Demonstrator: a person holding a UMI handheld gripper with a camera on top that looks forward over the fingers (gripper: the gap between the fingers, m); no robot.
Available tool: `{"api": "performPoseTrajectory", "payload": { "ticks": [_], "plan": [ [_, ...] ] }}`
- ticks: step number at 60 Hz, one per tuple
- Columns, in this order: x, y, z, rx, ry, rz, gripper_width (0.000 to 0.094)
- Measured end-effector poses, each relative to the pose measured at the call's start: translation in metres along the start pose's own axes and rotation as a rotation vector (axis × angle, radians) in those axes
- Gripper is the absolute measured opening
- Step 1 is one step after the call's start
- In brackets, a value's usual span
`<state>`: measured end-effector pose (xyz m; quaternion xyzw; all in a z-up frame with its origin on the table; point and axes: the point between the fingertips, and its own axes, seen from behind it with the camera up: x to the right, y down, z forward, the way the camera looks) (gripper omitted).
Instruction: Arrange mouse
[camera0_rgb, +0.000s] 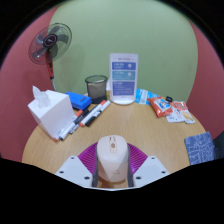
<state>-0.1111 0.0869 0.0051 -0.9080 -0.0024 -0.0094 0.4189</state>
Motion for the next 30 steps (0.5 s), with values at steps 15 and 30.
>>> {"api": "performPoseTrajectory", "payload": {
  "ticks": [15, 30],
  "plan": [
    [0.051, -0.141, -0.134, 0.321, -0.152, 0.052, 0.0385],
    [0.266, -0.148, -0.177, 0.361, -0.039, 0.098, 0.0383]
  ]
}}
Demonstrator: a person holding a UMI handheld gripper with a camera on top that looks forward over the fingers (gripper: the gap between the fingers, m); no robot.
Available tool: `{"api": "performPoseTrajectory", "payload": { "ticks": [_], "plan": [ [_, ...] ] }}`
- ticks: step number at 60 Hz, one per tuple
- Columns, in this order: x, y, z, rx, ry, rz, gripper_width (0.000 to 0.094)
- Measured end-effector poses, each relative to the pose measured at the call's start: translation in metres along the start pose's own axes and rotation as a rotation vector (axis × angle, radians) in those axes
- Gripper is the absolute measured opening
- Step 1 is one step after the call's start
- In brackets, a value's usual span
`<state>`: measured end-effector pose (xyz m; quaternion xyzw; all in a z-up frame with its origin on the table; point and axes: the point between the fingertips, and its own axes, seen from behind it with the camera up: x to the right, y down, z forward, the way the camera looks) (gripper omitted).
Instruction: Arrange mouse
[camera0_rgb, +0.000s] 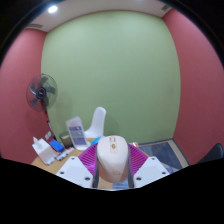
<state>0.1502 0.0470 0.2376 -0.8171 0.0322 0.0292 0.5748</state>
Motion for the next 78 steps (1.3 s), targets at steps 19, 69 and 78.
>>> {"api": "performPoseTrajectory", "payload": {
  "ticks": [19, 69, 78],
  "plan": [
    [0.142, 0.204, 0.026, -0.316, 0.097, -0.053, 0.0433],
    [0.098, 0.132, -0.238, -0.231, 0.168, -0.152, 0.0838],
    [0.086, 0.135, -0.294, -0.228, 0.168, -0.154, 0.0836]
  ]
}}
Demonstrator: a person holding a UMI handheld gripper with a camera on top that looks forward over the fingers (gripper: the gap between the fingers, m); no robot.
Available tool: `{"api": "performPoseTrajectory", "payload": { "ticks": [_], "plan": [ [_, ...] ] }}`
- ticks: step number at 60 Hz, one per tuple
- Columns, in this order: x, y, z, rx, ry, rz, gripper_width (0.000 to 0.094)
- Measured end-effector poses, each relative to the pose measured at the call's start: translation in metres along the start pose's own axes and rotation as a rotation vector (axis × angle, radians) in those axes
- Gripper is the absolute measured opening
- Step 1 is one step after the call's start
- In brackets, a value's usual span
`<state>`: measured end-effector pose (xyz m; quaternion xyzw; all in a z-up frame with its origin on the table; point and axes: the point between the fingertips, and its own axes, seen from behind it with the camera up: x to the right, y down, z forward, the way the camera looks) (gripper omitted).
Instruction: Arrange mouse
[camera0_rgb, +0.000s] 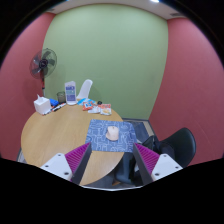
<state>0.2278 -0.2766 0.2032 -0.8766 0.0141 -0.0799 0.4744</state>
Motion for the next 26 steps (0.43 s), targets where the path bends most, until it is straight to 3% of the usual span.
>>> {"api": "performPoseTrajectory", "payload": {
  "ticks": [26],
  "plan": [
    [0.001, 0.009, -0.054, 0.015, 0.014, -0.014, 0.0838]
  ]
}}
